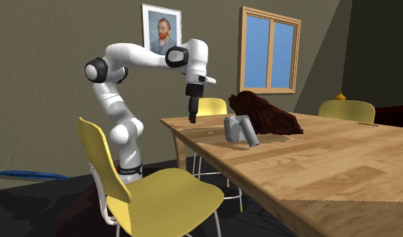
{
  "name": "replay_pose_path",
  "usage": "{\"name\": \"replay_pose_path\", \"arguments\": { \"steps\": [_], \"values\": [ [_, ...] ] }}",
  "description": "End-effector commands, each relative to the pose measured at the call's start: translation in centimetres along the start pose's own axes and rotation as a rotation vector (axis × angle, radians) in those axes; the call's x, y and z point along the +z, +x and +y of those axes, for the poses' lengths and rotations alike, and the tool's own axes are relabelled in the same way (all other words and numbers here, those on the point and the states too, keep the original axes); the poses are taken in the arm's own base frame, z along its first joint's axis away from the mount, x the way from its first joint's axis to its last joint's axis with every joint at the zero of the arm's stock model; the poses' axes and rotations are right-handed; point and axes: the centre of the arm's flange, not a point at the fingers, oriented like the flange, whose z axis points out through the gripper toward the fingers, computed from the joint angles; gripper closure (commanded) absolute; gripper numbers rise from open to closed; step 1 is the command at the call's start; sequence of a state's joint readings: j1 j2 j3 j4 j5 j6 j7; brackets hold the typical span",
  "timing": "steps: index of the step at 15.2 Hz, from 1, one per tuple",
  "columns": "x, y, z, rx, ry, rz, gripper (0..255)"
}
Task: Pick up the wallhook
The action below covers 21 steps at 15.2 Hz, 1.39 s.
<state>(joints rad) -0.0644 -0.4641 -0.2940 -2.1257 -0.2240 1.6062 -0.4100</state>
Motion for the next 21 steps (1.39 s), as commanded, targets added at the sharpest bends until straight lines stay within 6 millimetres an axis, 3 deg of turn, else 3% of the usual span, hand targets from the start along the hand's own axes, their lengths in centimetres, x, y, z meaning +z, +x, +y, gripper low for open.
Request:
{"name": "replay_pose_path", "arguments": {
  "steps": [1,18,21],
  "values": [
    [-0.4,0.8,2.2,-0.021,-0.022,0.010,0],
    [-6.3,8.1,19.2,-0.187,-0.197,0.102,0],
    [-4.7,8.2,19.1,-0.187,-0.197,0.102,0]
  ]
}}
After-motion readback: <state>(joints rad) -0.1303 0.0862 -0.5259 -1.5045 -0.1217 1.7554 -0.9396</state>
